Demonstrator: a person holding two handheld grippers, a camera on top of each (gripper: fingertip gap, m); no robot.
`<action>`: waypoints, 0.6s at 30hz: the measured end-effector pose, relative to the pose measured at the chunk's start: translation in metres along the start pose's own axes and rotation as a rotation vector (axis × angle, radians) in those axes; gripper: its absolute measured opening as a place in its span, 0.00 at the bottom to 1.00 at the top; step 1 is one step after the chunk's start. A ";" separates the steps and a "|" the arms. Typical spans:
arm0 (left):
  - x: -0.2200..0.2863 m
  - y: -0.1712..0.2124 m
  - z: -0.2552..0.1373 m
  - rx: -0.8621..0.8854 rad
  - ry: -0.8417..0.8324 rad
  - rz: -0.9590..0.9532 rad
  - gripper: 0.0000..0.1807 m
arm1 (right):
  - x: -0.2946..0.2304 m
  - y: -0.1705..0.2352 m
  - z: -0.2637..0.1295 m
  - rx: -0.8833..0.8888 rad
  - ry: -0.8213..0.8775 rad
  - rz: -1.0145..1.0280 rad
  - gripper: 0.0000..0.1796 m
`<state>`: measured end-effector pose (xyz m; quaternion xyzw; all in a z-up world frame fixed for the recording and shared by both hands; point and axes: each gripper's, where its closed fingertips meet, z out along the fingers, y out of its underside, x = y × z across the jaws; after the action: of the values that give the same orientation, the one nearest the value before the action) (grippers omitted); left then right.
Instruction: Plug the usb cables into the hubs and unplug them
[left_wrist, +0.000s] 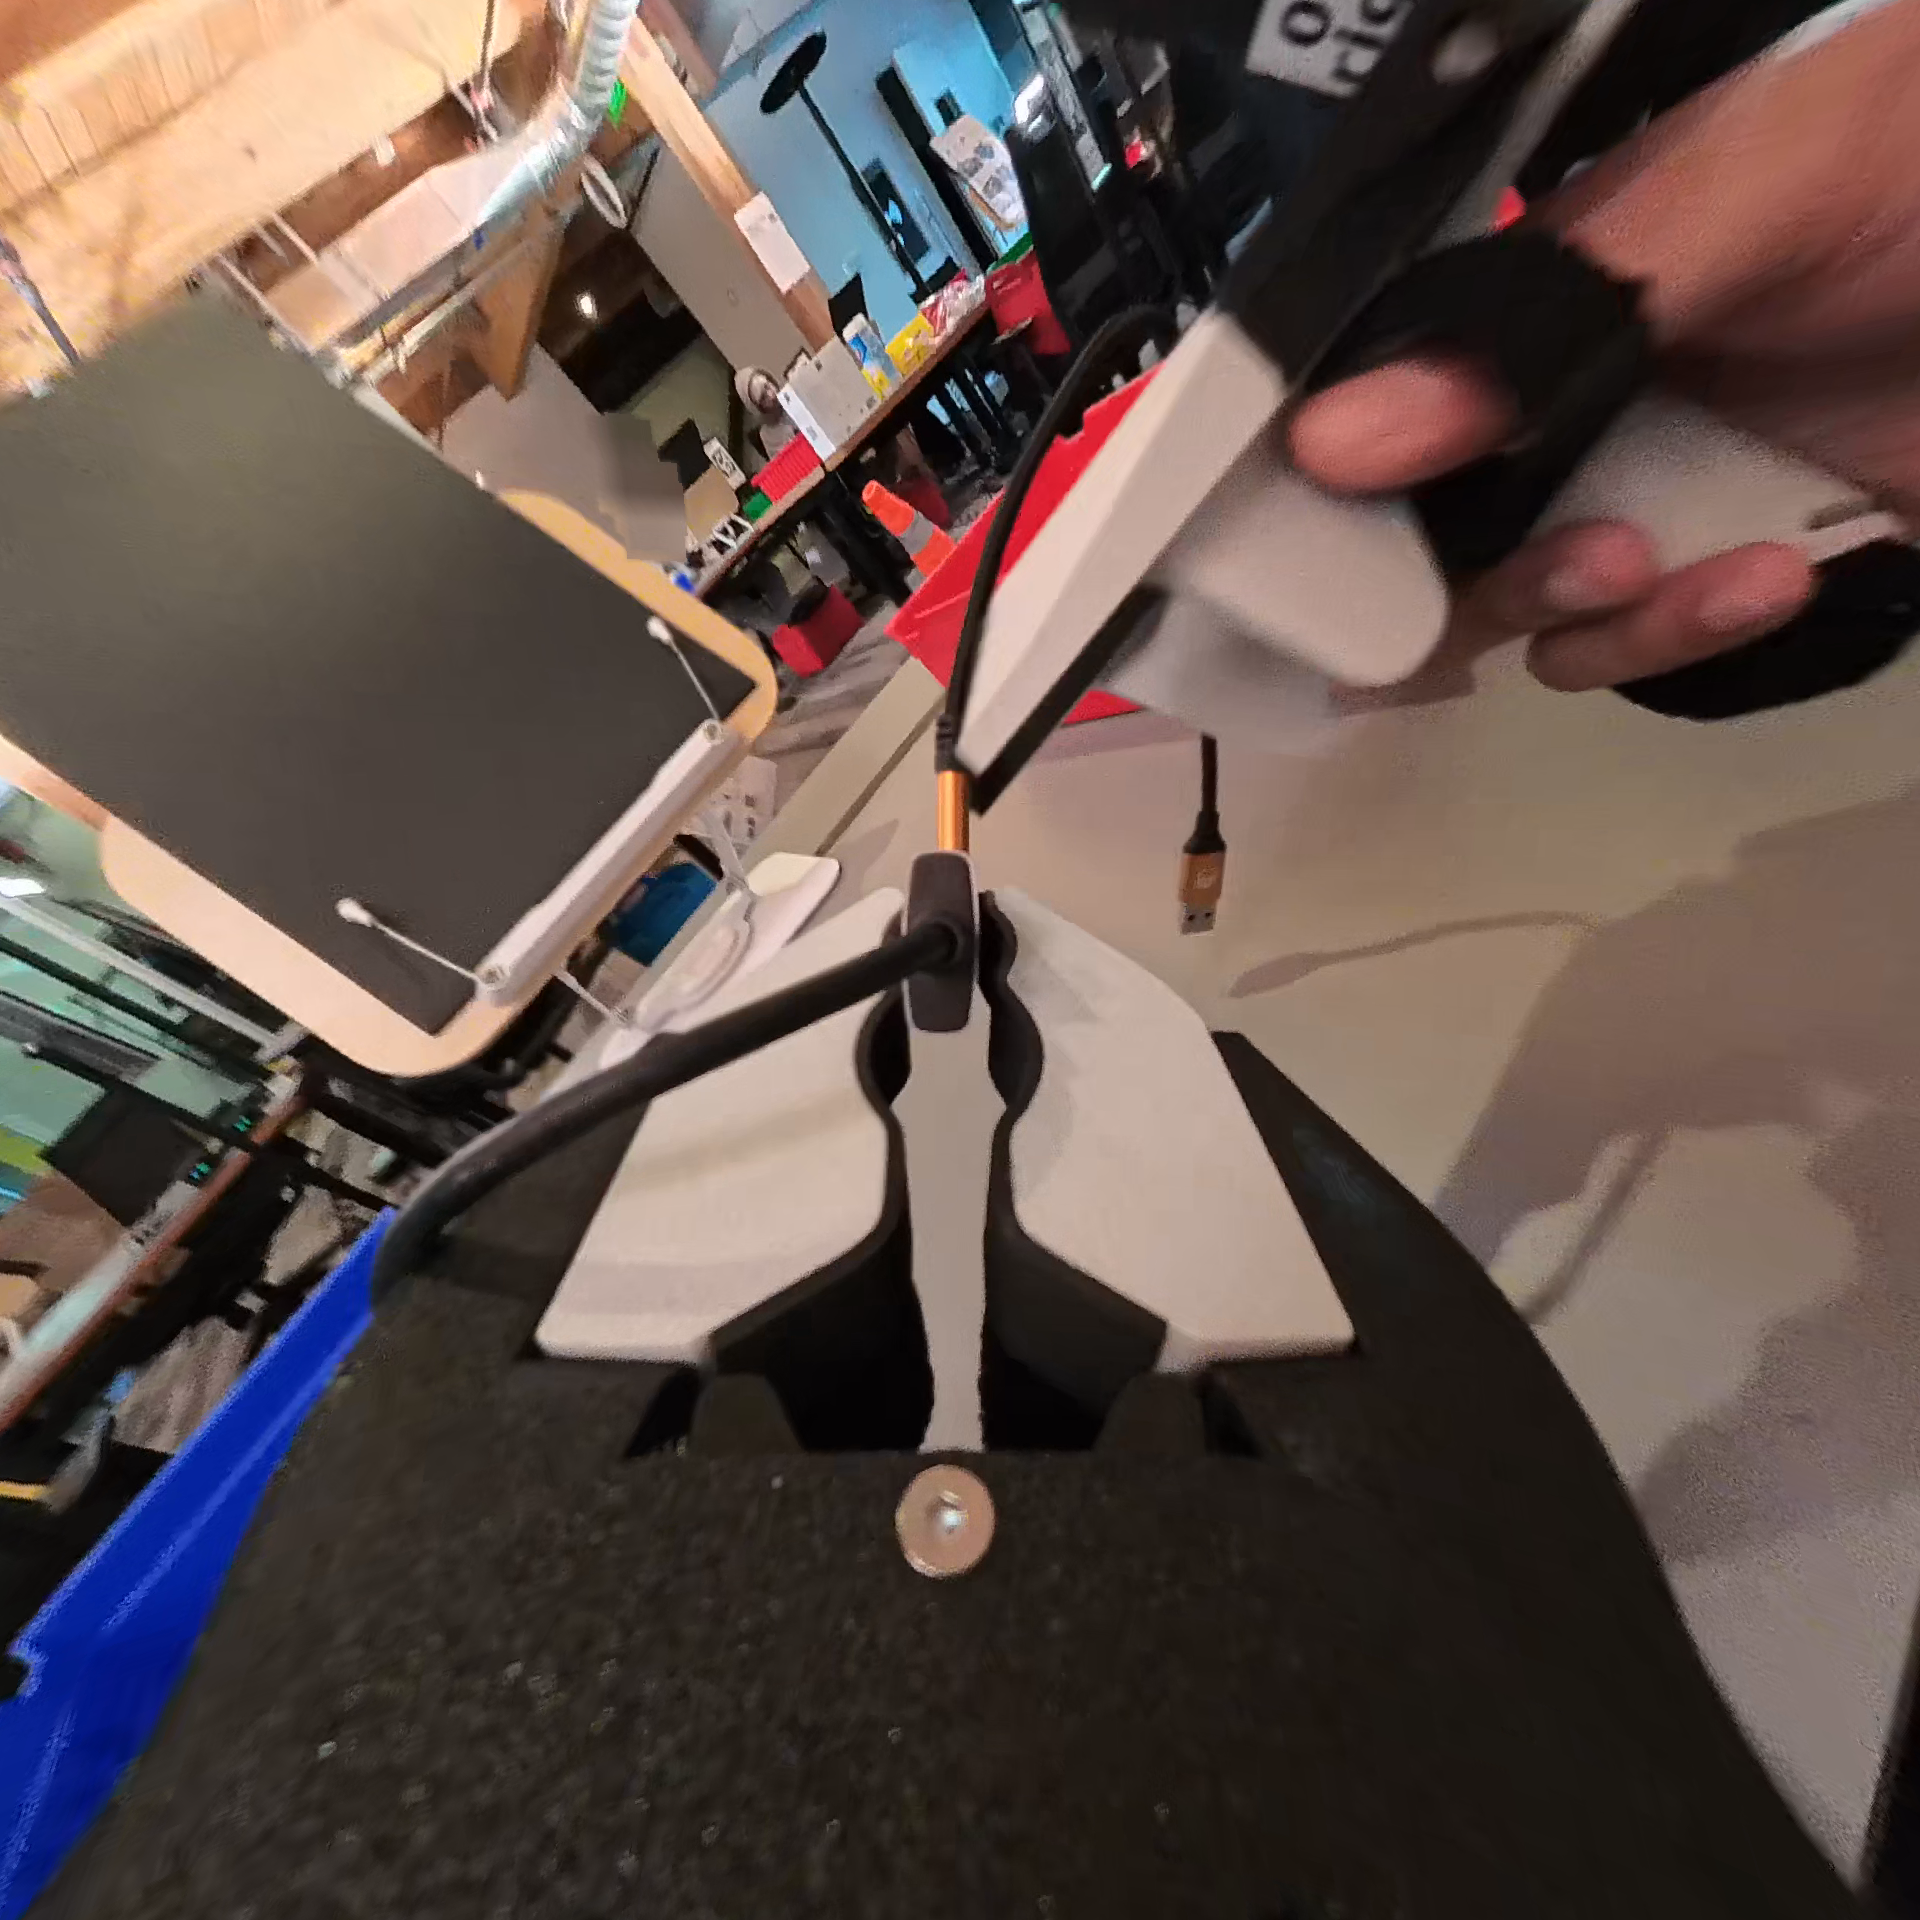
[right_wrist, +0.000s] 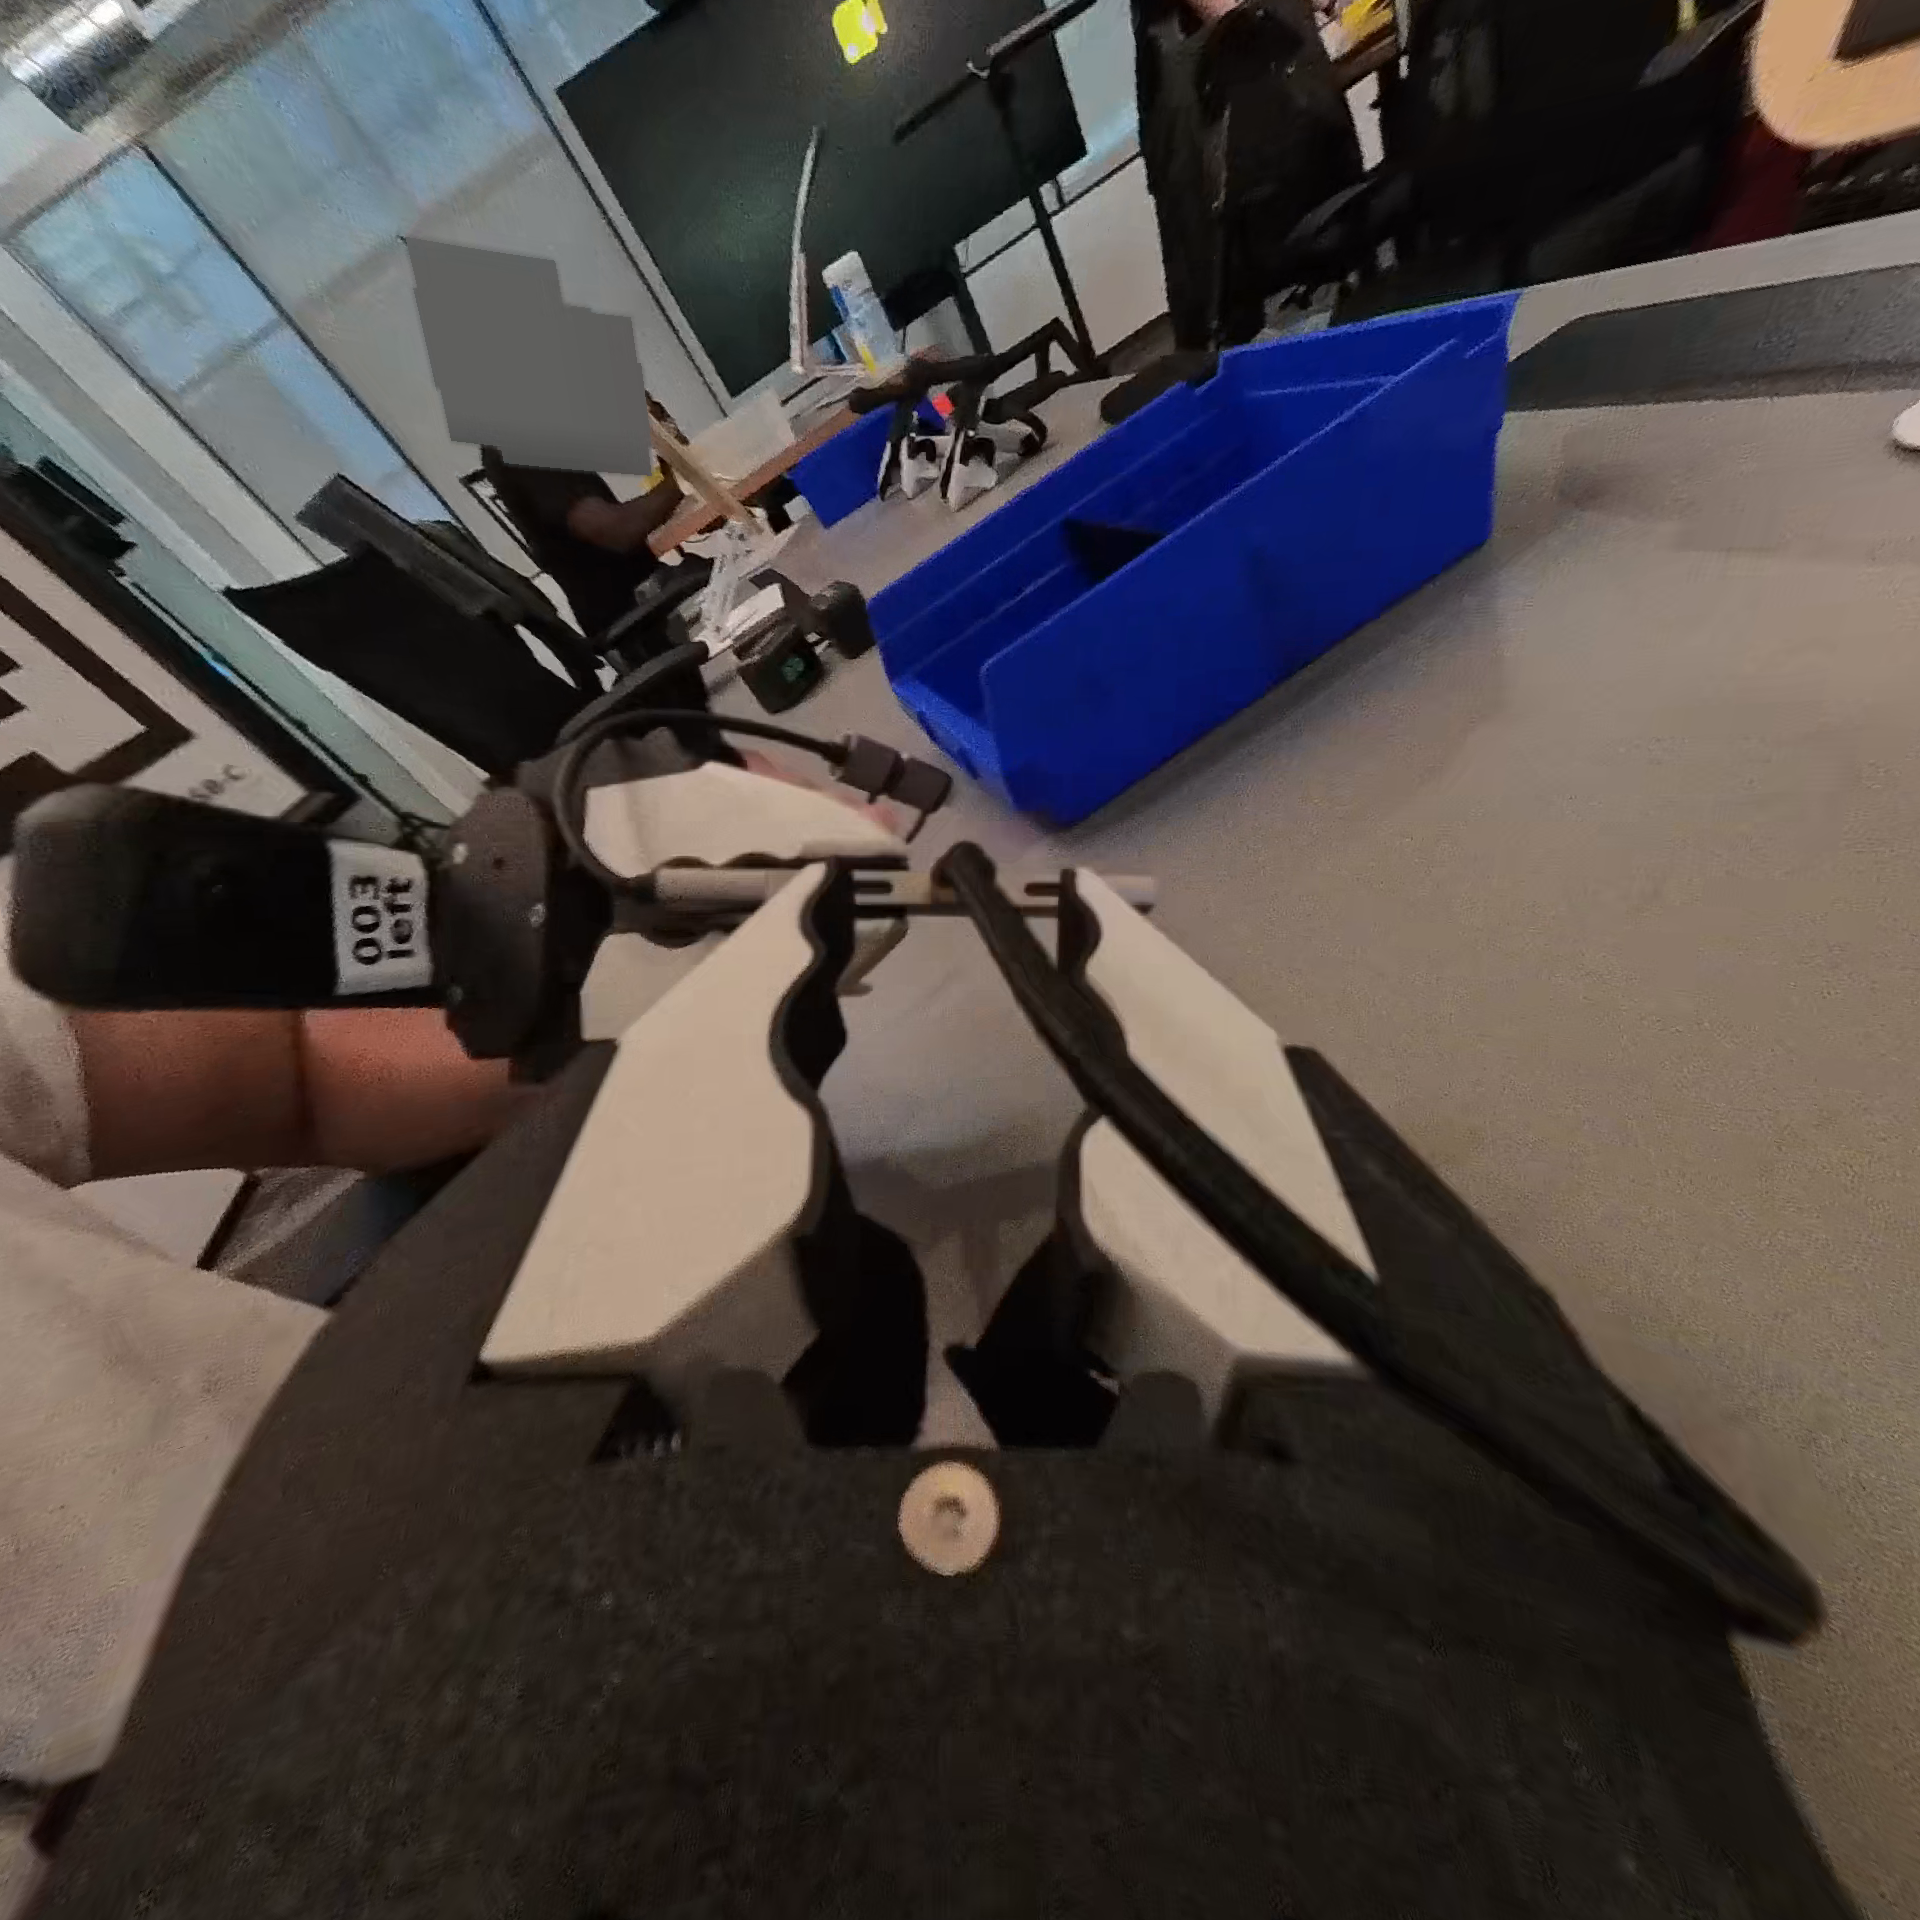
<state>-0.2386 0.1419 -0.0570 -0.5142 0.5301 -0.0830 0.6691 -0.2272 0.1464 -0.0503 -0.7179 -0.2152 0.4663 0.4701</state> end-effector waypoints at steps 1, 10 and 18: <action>0.002 -0.002 0.000 0.006 -0.003 0.031 0.05 | 0.001 -0.001 0.000 0.000 0.008 -0.021 0.18; 0.020 0.007 0.008 -0.057 -0.018 0.125 0.07 | 0.003 0.023 -0.002 -0.118 -0.001 -0.028 0.06; 0.023 0.025 0.019 -0.129 0.011 0.134 0.06 | -0.005 0.031 0.004 -0.106 -0.002 -0.131 0.07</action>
<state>-0.2246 0.1493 -0.0925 -0.5191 0.5713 -0.0064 0.6357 -0.2370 0.1302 -0.0753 -0.7257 -0.2868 0.4230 0.4607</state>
